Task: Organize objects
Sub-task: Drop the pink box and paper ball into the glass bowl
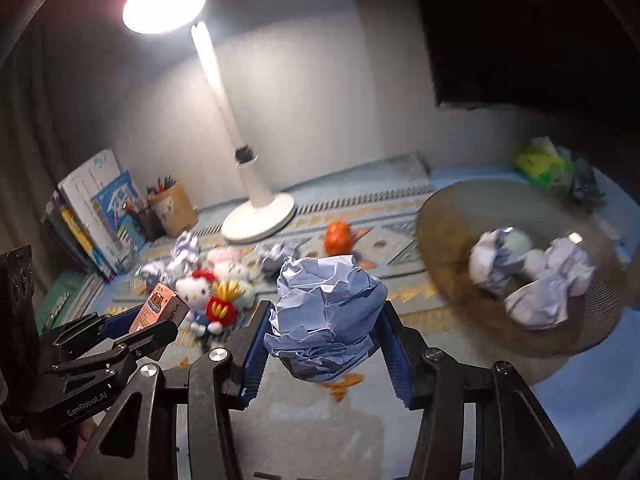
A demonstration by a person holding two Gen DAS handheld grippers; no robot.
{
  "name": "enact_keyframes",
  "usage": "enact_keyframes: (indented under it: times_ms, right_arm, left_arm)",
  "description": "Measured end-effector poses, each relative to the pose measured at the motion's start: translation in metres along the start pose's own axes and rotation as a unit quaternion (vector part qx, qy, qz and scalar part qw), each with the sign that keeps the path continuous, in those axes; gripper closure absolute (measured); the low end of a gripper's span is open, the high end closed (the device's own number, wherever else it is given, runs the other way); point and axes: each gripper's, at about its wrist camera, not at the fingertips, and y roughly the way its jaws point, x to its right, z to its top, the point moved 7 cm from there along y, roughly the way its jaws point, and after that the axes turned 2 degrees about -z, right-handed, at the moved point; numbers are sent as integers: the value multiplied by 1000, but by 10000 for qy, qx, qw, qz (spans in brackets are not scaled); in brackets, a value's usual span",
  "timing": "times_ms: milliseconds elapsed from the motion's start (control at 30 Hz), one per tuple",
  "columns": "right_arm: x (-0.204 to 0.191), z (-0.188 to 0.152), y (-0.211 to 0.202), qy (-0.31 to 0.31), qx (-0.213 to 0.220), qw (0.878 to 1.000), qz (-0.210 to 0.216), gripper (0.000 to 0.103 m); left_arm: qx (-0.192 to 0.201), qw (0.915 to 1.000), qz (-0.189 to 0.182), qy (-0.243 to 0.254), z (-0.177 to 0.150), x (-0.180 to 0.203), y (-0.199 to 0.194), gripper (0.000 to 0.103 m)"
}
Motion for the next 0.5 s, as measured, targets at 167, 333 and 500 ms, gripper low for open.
enact_keyframes:
  times_ms: [167, 333, 500]
  right_arm:
    - [57, 52, -49, 149, 481, 9963, -694, 53]
    - [100, 72, -60, 498, 685, 9908, -1058, 53]
    - [139, 53, -14, 991, 105, 9876, -1212, 52]
  left_arm:
    - [342, 9975, -566, 245, 61, 68, 16, 65]
    - [475, 9942, -908, 337, 88, 110, 45, 65]
    - [135, 9937, -1078, 276, 79, 129, 106, 65]
